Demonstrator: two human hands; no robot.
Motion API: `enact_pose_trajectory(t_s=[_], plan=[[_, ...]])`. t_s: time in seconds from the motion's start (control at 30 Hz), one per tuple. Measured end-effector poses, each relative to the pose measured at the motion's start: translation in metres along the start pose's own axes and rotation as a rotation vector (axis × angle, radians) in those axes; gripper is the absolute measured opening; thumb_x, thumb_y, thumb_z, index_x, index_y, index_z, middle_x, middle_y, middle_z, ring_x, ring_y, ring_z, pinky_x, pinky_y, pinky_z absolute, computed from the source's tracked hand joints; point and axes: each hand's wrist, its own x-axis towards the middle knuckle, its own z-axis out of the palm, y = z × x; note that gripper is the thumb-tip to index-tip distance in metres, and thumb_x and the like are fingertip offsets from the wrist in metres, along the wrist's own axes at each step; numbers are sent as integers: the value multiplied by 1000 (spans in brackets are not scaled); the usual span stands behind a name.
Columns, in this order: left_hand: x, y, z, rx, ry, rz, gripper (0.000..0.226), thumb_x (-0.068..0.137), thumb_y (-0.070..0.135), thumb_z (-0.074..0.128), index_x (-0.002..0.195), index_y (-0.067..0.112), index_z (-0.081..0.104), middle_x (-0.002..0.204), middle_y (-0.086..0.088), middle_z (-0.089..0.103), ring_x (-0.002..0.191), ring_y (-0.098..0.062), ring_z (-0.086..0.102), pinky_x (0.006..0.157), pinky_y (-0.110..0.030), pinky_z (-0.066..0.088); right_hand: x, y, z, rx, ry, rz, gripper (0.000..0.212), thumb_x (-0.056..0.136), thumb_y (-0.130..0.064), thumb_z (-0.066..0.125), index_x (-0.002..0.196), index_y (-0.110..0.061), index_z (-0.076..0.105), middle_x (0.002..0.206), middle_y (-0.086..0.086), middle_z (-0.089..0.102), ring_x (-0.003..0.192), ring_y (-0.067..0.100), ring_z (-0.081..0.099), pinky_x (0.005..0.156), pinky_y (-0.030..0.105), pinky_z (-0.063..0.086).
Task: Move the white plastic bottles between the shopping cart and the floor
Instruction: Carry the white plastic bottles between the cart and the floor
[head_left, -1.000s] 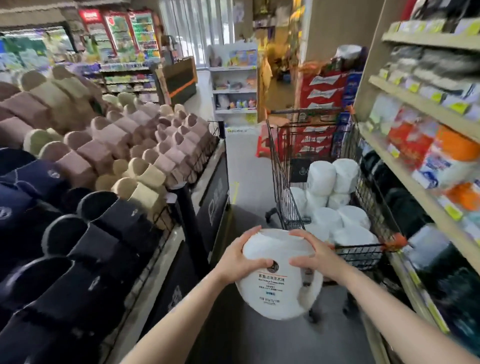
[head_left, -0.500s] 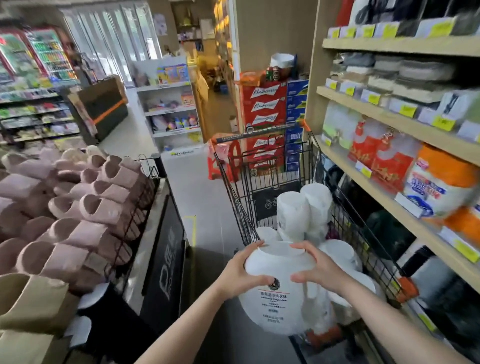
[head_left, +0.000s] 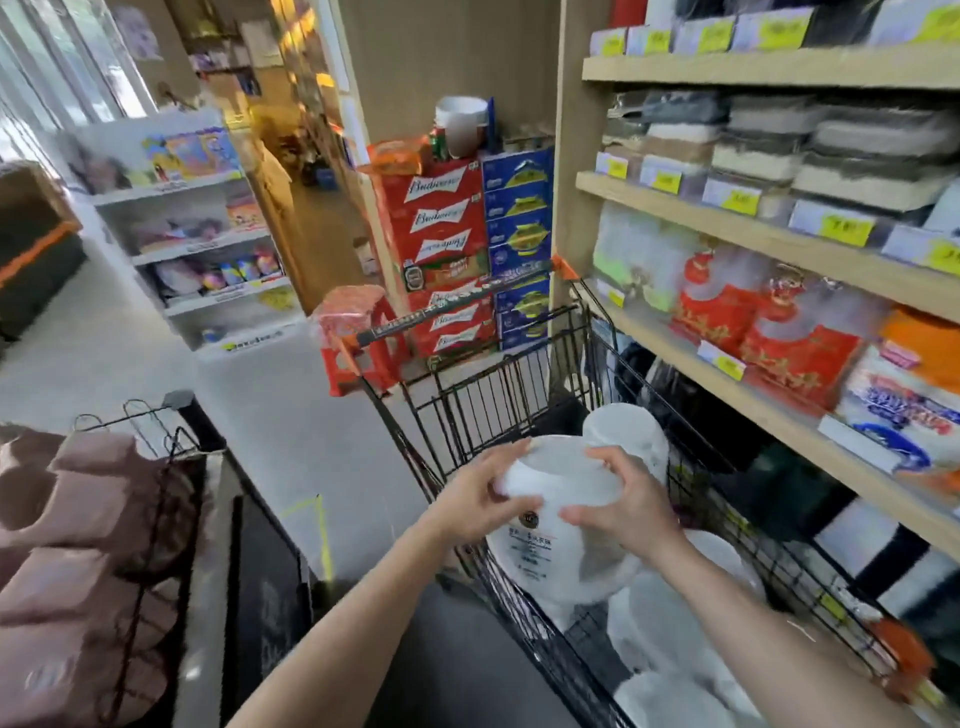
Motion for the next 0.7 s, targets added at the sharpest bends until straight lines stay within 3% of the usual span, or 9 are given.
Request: enact_pose_trajectory(t_s=[0.1, 0.17, 0.23, 0.3, 0.37, 0.47, 0.57, 0.7], plan=[[26, -32, -33, 137, -108, -1, 58, 87, 58, 53, 140, 41, 36, 144, 8, 43, 128, -12, 44, 108, -26, 34, 27, -8, 28, -117, 72, 19, 69, 48, -43, 89, 105, -40, 50, 112, -9, 47, 99, 9, 48, 77, 21, 37], [35, -63, -47, 268, -152, -17, 57, 89, 64, 41, 142, 43, 32, 145, 6, 43, 131, -14, 41, 111, -32, 31, 38, -8, 48, -211, 99, 38, 68, 50, -42, 89, 106, -40, 51, 111, -12, 43, 95, 5, 47, 74, 17, 36], [41, -96, -55, 482, -177, -4, 66, 86, 71, 21, 144, 40, 31, 145, 3, 43, 136, -15, 35, 117, -41, 17, 46, 1, 65, -251, 123, 69, 71, 50, -43, 88, 111, -36, 53, 111, -13, 41, 94, 3, 49, 78, 21, 43], [44, -127, -59, 651, -160, 56, 74, 86, 71, 5, 140, 35, 41, 139, 2, 50, 135, -16, 38, 117, -50, 6, 51, 13, 80, -270, 162, 106, 74, 48, -44, 88, 114, -33, 54, 112, -14, 40, 93, 2, 50, 81, 26, 47], [44, -153, -57, 769, -205, 125, 69, 94, 62, 6, 128, 30, 56, 126, 1, 61, 126, -19, 50, 115, -53, 12, 55, 26, 93, -280, 202, 137, 75, 47, -43, 89, 114, -32, 55, 111, -14, 39, 92, 3, 50, 80, 25, 48], [43, -182, -44, 801, -234, 203, 60, 98, 53, 14, 115, 27, 66, 116, -1, 67, 117, -21, 58, 116, -45, 15, 64, 51, 113, -277, 248, 140, 76, 45, -40, 91, 112, -27, 57, 111, -13, 38, 93, 9, 51, 79, 26, 46], [44, -195, -33, 795, -168, 241, 62, 100, 49, 14, 110, 21, 68, 110, -4, 67, 113, -25, 60, 115, -39, 7, 73, 78, 136, -223, 259, 120, 75, 43, -30, 93, 108, -26, 56, 116, -8, 38, 91, 13, 52, 84, 26, 44], [43, -204, -26, 857, -127, 269, 51, 98, 46, 24, 101, 18, 66, 102, -5, 65, 106, -27, 60, 112, -42, 16, 65, 105, 161, -192, 202, 117, 72, 48, -18, 92, 108, -20, 52, 118, -8, 32, 93, 11, 48, 82, 12, 41]])
